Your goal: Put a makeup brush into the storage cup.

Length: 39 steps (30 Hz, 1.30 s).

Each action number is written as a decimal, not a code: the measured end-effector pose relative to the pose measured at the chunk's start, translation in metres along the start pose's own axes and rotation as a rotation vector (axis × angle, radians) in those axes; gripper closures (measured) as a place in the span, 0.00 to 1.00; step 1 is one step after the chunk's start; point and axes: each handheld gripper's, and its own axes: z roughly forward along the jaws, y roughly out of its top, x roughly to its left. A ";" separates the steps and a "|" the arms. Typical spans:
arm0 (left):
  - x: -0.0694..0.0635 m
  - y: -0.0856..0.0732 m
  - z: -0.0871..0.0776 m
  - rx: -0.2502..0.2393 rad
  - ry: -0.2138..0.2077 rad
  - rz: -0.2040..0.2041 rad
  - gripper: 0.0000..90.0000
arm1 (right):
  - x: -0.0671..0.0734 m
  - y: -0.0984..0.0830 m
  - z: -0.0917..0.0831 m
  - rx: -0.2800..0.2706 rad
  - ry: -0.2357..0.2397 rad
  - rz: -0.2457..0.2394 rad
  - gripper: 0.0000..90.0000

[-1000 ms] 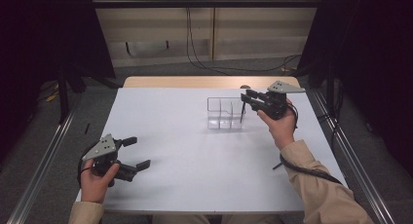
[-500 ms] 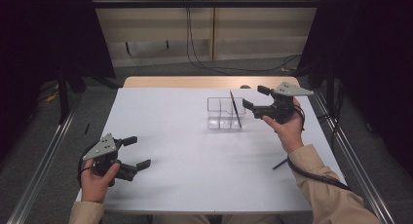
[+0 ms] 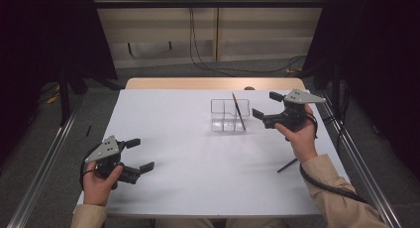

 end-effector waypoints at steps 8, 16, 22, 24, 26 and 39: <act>0.000 0.001 0.001 0.001 -0.002 0.008 0.00 | -0.001 -0.004 -0.015 -0.011 -0.002 0.006 0.04; -0.001 0.002 0.000 0.001 -0.001 0.012 0.01 | -0.001 -0.010 -0.030 0.005 -0.002 -0.002 0.04; -0.001 0.002 0.000 -0.005 0.000 0.003 0.00 | 0.000 -0.018 -0.043 0.009 -0.001 0.003 0.03; -0.001 0.002 0.001 -0.006 -0.001 0.003 0.00 | -0.001 -0.021 -0.046 0.009 0.000 0.008 0.03; -0.001 0.002 0.001 -0.007 -0.001 0.002 0.01 | -0.001 -0.024 -0.051 0.013 -0.005 0.011 0.03; -0.001 0.002 0.001 -0.008 -0.003 0.001 0.00 | 0.001 -0.039 -0.077 0.019 -0.006 0.031 0.03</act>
